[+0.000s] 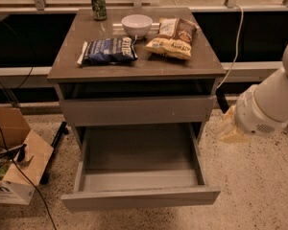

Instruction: Close middle drawer

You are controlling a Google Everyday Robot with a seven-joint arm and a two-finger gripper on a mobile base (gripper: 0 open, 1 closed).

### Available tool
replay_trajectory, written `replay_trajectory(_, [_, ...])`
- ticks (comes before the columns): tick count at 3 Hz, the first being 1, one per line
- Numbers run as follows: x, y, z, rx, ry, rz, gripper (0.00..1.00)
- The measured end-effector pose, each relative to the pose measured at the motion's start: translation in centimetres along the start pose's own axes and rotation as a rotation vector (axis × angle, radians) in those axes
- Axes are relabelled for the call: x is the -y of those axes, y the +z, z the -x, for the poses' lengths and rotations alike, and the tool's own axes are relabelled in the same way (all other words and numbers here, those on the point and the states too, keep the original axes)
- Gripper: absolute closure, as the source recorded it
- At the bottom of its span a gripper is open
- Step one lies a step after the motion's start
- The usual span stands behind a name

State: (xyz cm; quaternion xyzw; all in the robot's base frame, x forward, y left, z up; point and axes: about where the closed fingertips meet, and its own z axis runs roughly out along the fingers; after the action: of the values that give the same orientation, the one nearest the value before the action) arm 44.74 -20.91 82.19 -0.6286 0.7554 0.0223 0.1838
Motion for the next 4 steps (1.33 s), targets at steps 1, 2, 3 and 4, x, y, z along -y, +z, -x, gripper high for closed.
replay_trajectory(1, [-1.3,3.1,0.4,0.058,0.003,0.012,1.00])
replay_trajectory(2, [-2.6,7.5,-0.2,0.119,0.018,0.046,1.00])
replay_trajectory(3, [-3.4,12.4,-3.2,0.139,0.032,0.093,1.00])
replay_trajectory(4, [-3.8,16.1,-6.0,0.141,0.053,0.145,1.00])
